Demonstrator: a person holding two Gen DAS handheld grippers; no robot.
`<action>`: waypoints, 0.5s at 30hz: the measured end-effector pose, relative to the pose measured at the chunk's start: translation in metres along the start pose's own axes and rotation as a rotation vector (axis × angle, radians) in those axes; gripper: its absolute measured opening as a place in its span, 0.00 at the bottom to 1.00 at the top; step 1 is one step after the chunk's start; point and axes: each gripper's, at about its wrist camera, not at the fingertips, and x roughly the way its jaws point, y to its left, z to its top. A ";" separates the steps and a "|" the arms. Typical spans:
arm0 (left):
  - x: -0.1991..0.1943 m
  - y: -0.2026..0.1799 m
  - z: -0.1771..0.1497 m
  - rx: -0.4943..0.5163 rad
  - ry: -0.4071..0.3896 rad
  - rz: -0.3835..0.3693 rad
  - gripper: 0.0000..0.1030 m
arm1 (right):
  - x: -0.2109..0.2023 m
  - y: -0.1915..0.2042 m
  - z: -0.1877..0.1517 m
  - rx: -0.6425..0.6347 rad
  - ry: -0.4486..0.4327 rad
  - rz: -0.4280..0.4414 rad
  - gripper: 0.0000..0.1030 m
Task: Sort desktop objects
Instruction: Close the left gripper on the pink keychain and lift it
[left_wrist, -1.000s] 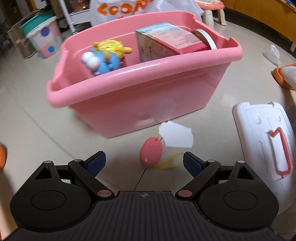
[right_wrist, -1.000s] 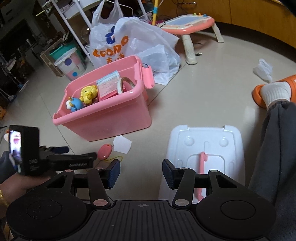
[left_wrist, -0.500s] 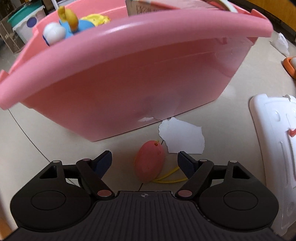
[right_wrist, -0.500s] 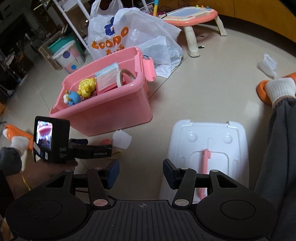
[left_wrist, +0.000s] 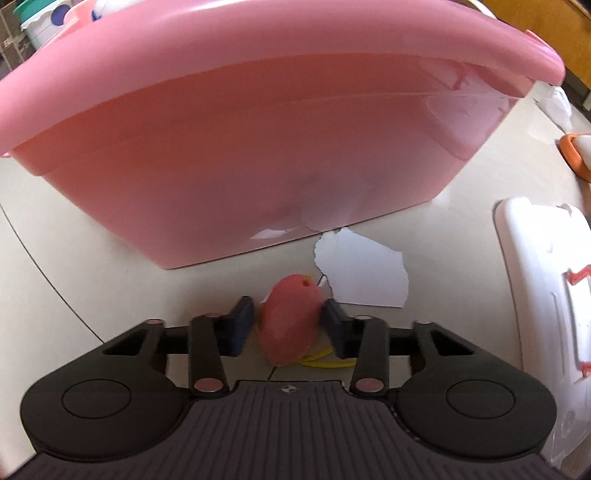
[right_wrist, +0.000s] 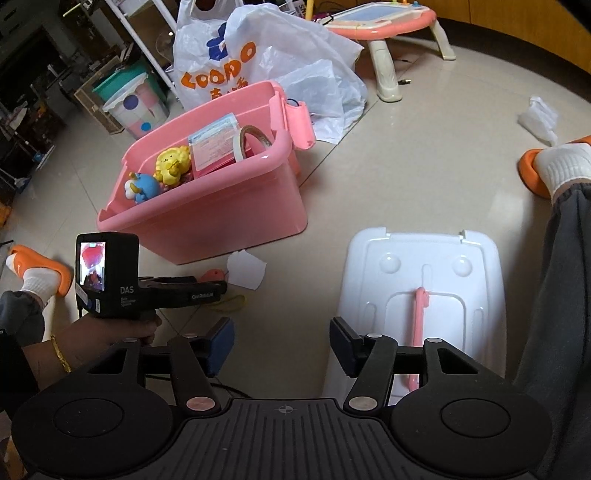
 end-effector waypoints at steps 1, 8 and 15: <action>0.000 -0.001 -0.001 0.004 0.003 0.001 0.36 | 0.000 0.000 0.000 -0.001 0.000 0.000 0.52; -0.007 -0.006 -0.010 0.008 0.002 0.013 0.36 | 0.000 0.000 0.000 -0.001 0.001 -0.004 0.52; -0.029 -0.013 -0.014 0.018 -0.034 -0.001 0.36 | 0.000 0.000 0.000 -0.008 -0.001 -0.007 0.52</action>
